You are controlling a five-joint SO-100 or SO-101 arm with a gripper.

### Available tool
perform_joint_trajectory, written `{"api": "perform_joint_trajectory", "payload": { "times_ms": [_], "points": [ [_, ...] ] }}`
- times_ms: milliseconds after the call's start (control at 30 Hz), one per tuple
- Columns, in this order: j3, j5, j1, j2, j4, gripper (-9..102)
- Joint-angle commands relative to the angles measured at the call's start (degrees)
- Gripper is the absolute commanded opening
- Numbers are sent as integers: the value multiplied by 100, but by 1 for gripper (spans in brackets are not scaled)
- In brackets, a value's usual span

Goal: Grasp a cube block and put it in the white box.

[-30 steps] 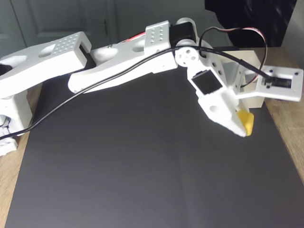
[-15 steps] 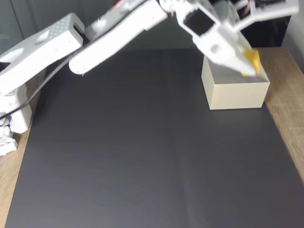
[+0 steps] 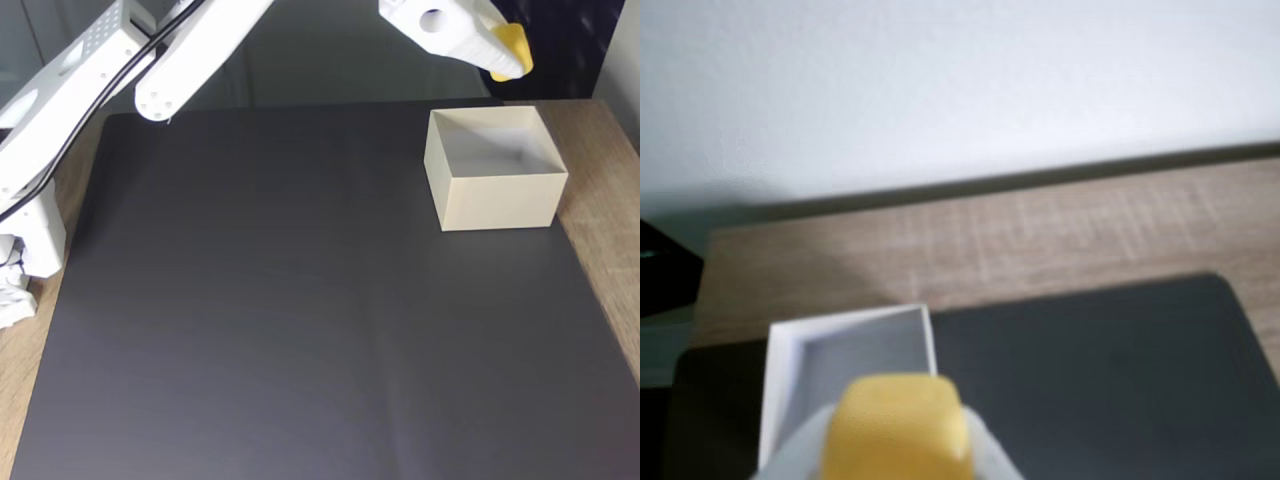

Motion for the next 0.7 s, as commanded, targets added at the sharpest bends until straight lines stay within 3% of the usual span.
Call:
{"api": "perform_joint_trajectory", "payload": {
  "times_ms": [0, 333, 667],
  "points": [
    [-176, -26, -97, -35, -290, 1],
    [-149, -26, -264, -1011, -1652, 6],
    [-141, -70, -554, -1644, -2074, 6]
  ]
}}
